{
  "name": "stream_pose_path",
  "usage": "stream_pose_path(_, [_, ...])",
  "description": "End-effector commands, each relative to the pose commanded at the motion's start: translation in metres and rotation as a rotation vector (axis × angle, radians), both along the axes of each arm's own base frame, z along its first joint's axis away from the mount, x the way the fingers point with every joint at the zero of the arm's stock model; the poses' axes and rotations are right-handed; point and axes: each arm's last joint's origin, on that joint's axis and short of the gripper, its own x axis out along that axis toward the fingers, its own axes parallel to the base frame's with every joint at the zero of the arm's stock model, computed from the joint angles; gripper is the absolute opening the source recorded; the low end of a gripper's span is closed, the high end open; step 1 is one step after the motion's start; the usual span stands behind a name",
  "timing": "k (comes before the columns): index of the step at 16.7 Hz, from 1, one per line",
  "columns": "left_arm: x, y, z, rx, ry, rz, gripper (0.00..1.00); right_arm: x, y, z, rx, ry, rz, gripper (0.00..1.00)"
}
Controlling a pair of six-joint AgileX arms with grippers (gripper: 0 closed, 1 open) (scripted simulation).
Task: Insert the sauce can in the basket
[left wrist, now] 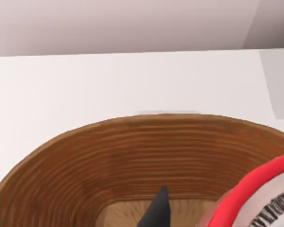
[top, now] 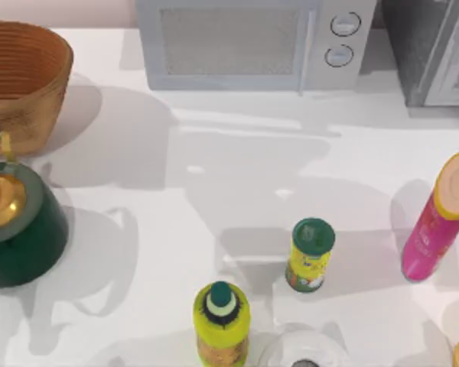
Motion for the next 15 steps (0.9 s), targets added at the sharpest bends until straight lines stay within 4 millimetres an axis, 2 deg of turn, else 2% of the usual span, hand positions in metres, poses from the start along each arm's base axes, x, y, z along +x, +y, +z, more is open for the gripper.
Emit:
stream_pose_path(2, [-0.002, 0.006, 0.003, -0.003, 0.002, 0.036, 0.0, 0.0, 0.0, 0.0, 0.0, 0.0, 0.0, 1.0])
stream_pose_path(6, [0.0, 0.005, 0.0, -0.001, 0.006, 0.03, 0.0, 0.0, 0.0, 0.0, 0.0, 0.0, 0.0, 1.0])
stream_pose_path(15, [0.037, 0.006, -0.048, -0.003, 0.001, 0.036, 0.0, 0.0, 0.0, 0.0, 0.0, 0.0, 0.0, 1.0])
